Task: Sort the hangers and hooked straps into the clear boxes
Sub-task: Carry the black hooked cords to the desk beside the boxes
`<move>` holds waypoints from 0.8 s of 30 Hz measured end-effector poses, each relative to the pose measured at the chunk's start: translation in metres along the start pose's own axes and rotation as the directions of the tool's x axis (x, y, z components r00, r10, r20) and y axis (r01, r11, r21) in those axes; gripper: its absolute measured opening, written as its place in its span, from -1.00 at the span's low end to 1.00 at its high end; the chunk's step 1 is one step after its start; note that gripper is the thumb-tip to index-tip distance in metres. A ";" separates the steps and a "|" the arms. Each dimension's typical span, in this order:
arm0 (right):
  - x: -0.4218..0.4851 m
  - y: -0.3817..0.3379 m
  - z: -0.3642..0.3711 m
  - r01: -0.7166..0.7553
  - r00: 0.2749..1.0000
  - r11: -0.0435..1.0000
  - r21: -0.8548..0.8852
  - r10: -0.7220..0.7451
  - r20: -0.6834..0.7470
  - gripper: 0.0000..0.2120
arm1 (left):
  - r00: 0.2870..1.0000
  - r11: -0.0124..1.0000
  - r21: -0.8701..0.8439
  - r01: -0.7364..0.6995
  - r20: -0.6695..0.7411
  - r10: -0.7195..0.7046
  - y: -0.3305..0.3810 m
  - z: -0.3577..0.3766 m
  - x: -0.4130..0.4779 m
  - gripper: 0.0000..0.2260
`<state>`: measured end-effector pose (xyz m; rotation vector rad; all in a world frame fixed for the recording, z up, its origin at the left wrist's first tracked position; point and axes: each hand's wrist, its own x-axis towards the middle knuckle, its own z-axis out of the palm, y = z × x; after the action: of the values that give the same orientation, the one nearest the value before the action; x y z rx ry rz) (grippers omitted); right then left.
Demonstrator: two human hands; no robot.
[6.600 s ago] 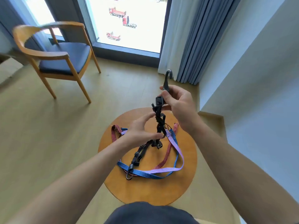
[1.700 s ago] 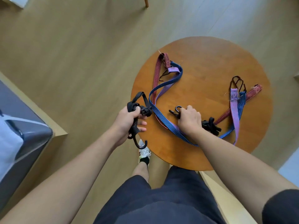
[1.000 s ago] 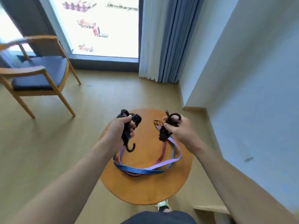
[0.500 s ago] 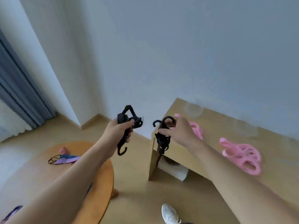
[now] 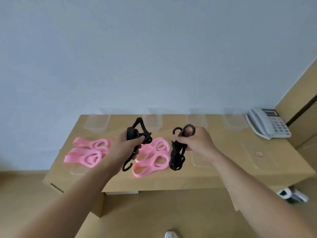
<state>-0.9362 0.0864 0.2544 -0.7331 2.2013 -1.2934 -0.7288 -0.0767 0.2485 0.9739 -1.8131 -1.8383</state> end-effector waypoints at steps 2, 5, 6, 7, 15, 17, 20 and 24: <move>0.022 0.016 -0.025 -0.038 0.999 0.997 0.063 0.039 -0.013 -0.90 | 1.000 1.000 0.007 0.008 0.018 -0.008 0.003 0.033 0.019 -0.84; 0.054 0.037 -0.049 -0.107 0.994 0.965 0.241 0.101 0.037 -0.93 | 0.999 0.998 0.060 0.031 0.021 -0.032 0.008 0.071 0.041 -0.65; 0.063 0.044 -0.054 -0.129 0.991 0.947 0.295 0.116 0.064 -0.93 | 0.999 0.996 0.085 0.036 0.013 -0.037 0.009 0.080 0.048 -0.65; 0.072 0.051 -0.060 -0.155 0.987 0.927 0.341 0.134 0.084 -0.91 | 0.999 0.994 0.106 0.040 -0.005 -0.040 0.008 0.089 0.055 -0.68; 0.114 0.134 -0.101 -0.420 0.881 0.652 0.632 0.461 0.109 -0.73 | 0.998 0.949 0.308 0.060 -0.010 -0.060 0.010 0.130 0.086 -0.75; 0.118 0.150 -0.110 -0.460 0.852 0.621 0.635 0.509 0.120 -0.69 | 0.997 0.935 0.349 0.056 0.025 -0.069 0.008 0.138 0.093 -0.82; 0.119 0.163 -0.119 -0.494 0.814 0.688 0.532 0.580 0.006 -0.62 | 0.995 0.905 0.424 0.032 0.070 -0.068 0.009 0.155 0.100 -0.83; 0.094 0.158 -0.123 -0.260 0.930 0.962 -0.078 0.228 -0.286 -0.31 | 0.977 0.834 0.548 -0.064 0.206 -0.060 0.003 0.182 0.108 -0.79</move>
<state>-1.1168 0.1669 0.1550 -0.3152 2.5118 -1.2079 -0.9306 -0.0226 0.2158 0.9760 -2.5663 -1.4770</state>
